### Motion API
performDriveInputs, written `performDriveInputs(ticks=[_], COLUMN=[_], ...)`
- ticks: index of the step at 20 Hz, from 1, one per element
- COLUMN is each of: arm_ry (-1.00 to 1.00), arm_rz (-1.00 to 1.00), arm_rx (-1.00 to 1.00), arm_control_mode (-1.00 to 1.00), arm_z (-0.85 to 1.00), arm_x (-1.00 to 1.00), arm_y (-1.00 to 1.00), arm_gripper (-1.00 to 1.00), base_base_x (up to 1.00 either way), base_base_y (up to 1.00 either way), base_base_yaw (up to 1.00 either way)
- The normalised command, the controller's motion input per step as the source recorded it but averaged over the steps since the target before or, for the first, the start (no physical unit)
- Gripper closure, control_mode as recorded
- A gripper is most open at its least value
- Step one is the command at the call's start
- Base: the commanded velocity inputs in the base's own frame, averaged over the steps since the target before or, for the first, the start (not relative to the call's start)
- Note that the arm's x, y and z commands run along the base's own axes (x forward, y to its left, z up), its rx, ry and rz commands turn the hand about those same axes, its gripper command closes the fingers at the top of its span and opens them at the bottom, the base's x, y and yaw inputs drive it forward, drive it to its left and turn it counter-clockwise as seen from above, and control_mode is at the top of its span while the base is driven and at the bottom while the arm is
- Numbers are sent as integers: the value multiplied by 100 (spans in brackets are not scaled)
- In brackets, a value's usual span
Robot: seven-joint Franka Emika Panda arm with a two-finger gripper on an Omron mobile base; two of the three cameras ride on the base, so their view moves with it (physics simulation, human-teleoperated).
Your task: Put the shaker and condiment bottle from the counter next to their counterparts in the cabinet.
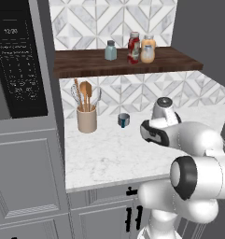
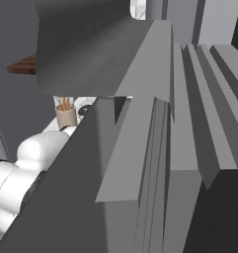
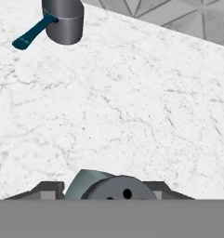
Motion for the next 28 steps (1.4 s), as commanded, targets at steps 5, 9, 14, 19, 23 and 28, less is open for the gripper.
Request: performDriveInputs(ticks=[5,9,14,19,23,28], arm_ry=[0,0,0,0,0,0], arm_rz=[14,16,18,19,18,17], arm_rx=[0,-2,-10,-18,-11,-4], arm_control_mode=[-100,-100,-100,-100,-100,-100], arm_z=[68,60,49,41,57,67], arm_x=[0,0,0,0,0,0], arm_y=[27,34,46,53,54,49], arm_gripper=[100,100,100,100,100,100], base_base_x=[0,0,0,0,0,0], base_base_y=[0,0,0,0,0,0], base_base_yaw=[0,0,0,0,0,0])
